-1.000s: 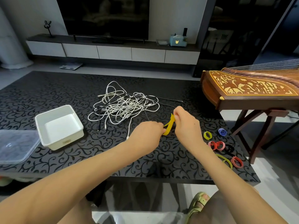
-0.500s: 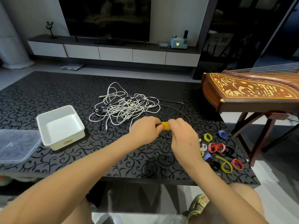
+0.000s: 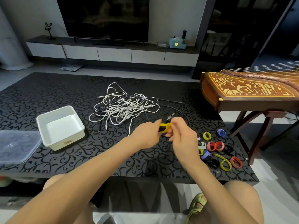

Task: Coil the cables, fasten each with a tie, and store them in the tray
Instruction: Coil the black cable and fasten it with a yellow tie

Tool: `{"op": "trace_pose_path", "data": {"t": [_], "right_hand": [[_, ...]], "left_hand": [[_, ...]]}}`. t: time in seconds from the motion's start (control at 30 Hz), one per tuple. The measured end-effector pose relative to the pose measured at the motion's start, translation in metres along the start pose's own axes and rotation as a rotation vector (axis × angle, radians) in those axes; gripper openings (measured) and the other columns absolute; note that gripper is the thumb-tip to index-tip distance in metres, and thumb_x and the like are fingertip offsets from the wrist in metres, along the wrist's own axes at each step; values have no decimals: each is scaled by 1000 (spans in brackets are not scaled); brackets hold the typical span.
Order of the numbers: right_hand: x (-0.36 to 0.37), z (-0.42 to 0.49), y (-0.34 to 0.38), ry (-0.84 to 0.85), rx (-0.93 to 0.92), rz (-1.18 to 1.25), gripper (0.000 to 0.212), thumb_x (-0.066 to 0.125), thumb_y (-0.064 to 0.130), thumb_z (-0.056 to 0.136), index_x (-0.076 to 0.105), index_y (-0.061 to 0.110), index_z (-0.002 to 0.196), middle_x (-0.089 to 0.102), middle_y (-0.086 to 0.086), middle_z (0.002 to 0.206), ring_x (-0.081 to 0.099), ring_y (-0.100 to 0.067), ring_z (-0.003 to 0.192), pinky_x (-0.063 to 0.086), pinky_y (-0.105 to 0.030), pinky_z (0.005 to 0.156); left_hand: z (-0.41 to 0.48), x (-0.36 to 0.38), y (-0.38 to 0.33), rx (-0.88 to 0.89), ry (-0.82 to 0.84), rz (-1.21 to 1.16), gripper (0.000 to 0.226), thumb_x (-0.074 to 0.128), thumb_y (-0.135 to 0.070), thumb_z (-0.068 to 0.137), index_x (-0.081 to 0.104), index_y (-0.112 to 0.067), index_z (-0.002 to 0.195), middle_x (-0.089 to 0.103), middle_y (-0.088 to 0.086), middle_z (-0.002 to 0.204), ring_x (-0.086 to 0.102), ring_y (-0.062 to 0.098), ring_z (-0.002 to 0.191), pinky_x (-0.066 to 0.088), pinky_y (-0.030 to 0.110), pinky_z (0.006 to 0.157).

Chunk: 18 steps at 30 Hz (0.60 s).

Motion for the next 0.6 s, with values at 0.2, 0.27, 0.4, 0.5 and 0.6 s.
{"op": "trace_pose_path", "data": {"t": [0.2,0.27,0.4,0.5,0.6], "right_hand": [[-16,-4,-15,-123,169,366,24,37,5,101,50,22,89,65,-7,76,69,-17,71,56,-25,65],[-20,-1,-9,-131,131,344,25,38,6,101,50,24,90,64,-4,76,68,-17,70,56,-25,65],[-26,2,4,-125,-18,131,21,42,1,98,53,16,88,61,-2,76,62,-12,70,49,-17,64],[-21,1,12,-87,-104,19,16,43,3,95,59,2,91,60,-6,81,58,-19,74,46,-22,68],[-21,1,12,-76,-120,6,18,43,6,94,60,1,90,60,-4,83,57,-17,74,46,-28,67]], "left_hand": [[-28,-36,-6,172,-400,-602,50,66,-9,76,41,-28,115,53,-8,93,55,11,75,47,31,74],[-36,-41,-17,271,-428,-541,30,62,-22,80,47,-23,106,51,-4,95,51,14,79,45,32,75],[-33,-40,-25,242,-367,-427,27,42,-47,94,58,-25,92,46,-3,95,50,16,84,42,32,75],[-27,-40,-29,180,-282,-379,35,25,-48,99,45,-41,70,45,-1,93,48,14,83,42,35,77],[-24,-40,-31,172,-231,-350,32,27,-43,100,43,-42,73,46,0,95,50,15,83,44,38,79]]}}
Point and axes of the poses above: each hand's wrist, its own z-axis towards the middle knuckle, its own x-axis out of the palm, y = z × x, the point moved 8 cm from there along z, towards the middle knuckle
